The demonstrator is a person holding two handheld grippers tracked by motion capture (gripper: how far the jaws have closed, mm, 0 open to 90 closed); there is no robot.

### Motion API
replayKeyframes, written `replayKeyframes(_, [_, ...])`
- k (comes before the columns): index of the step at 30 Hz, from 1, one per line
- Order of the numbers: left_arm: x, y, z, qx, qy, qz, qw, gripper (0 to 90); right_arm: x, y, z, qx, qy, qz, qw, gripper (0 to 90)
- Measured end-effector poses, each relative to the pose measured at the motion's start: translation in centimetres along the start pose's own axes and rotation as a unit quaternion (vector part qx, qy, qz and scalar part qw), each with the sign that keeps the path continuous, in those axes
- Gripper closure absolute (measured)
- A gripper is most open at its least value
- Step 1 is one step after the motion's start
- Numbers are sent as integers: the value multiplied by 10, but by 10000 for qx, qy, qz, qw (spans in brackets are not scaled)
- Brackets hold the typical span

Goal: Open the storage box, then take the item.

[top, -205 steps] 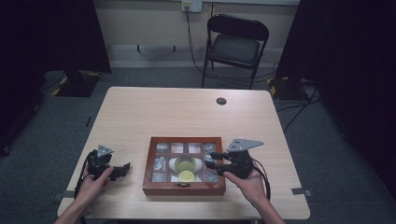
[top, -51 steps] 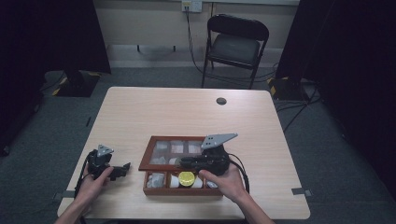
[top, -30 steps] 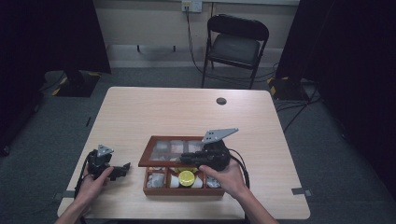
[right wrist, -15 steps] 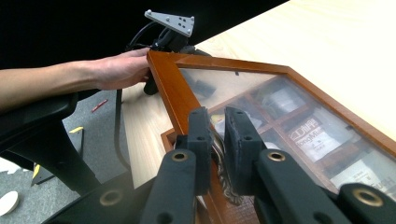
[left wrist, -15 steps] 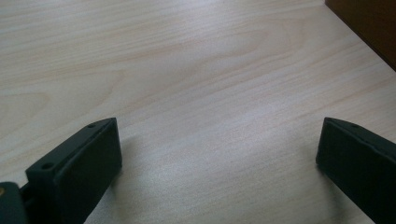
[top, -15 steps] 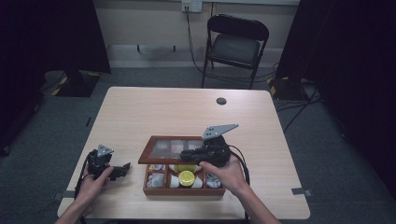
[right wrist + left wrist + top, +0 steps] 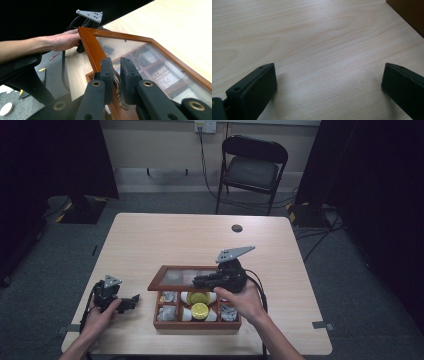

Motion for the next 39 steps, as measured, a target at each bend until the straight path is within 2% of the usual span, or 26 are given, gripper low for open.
replayKeyframes(20, [0,0,0,11,3,-23,10000,0,5,-4,23,-141,200,-7,9997,814])
replayKeyframes(33, [0,-2,-1,14,73,-61,10000,1,8,-6,30,-149,186,65,9997,816])
replayKeyframes(39, [-2,-7,-3,-42,41,-91,9999,65,8,-5,32,-143,171,46,9997,816])
Point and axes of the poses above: each handheld gripper's, and its own axes: y roughly forward along the jaws, z roughly out of its top, x roughly to its right, the point moved 7 cm from there along y, roughly forward along the jaws, and after that the axes turned 13 degrees about y, right-handed, at the moved point
